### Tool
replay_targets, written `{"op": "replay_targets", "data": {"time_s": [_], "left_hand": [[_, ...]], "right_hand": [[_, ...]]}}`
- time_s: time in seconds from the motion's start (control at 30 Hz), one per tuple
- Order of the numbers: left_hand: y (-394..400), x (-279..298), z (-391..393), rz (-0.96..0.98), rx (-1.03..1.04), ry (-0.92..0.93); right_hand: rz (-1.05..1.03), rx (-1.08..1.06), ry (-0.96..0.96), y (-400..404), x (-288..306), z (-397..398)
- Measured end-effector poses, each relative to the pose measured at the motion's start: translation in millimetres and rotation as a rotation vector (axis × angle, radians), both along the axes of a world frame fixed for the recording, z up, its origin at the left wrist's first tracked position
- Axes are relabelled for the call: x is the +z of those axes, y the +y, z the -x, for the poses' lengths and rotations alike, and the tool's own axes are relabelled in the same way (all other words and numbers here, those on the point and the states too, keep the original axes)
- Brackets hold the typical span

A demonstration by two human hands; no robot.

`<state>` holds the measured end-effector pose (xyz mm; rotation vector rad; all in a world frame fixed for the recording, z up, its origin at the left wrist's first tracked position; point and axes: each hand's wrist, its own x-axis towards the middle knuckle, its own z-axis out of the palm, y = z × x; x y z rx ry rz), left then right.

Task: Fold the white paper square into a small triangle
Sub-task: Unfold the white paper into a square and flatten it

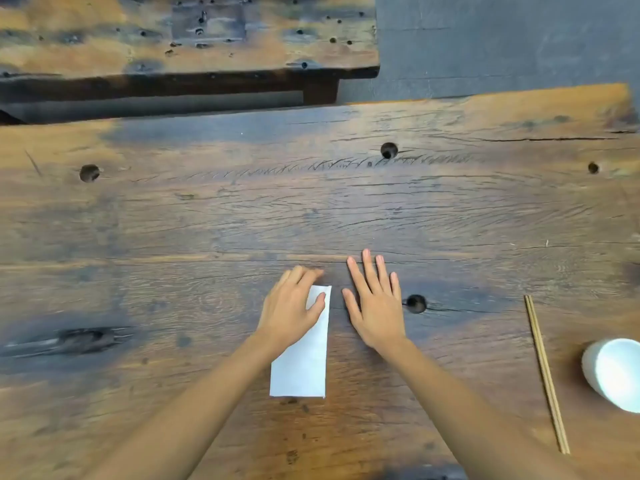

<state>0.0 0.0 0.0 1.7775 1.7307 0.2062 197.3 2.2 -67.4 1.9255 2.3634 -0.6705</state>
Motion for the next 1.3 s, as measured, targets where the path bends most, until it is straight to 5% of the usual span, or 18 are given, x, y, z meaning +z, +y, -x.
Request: {"op": "replay_targets", "data": {"time_s": [0.17,0.57,0.87,1.3], "left_hand": [[-2.2,-16.7,-12.5,0.029,0.105,-0.104],[-9.0,-35.4,-18.2,-0.077,0.293,-0.188],[-11.6,-40.6,-19.7,-0.084,0.259,-0.155],[-14.1,-28.1,-6.1,-0.064,0.282,-0.422]], "right_hand": [[-0.193,-0.055,-0.105,-3.0,-16.0,6.3],[-0.225,-0.073,-0.101,-3.1,-19.3,5.0],[-0.246,-0.08,-0.111,-2.8,-20.3,6.0],[-0.259,-0.075,-0.115,-2.3,-21.9,5.6]]}}
